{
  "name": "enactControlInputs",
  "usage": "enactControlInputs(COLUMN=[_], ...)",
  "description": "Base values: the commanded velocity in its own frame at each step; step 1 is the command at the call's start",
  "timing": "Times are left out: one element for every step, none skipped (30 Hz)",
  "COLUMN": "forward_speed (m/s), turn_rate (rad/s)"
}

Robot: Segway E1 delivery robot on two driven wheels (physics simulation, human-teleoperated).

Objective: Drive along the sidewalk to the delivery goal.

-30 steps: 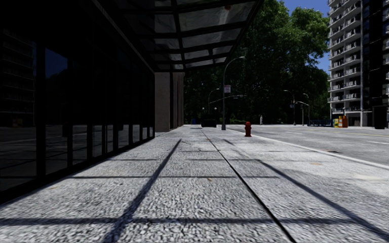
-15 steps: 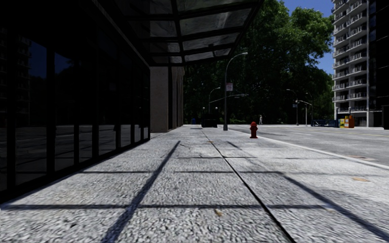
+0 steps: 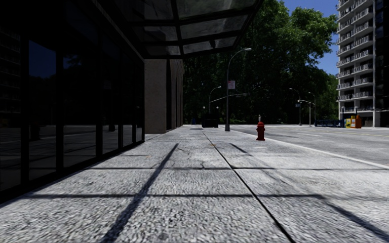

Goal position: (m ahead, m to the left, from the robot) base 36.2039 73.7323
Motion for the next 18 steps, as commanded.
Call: enactControlInputs(forward_speed=[1.93,1.93,1.93,1.93,1.93,1.93,1.93,1.93,1.93,1.93,1.93,1.93,1.93,1.93,1.93,1.93,1.93,1.93], turn_rate=[0.00,0.00,0.00,0.00,0.00,0.00,0.00,0.00,0.00,0.00,0.00,0.00,0.00,0.00,0.00,0.00,0.00,0.00])
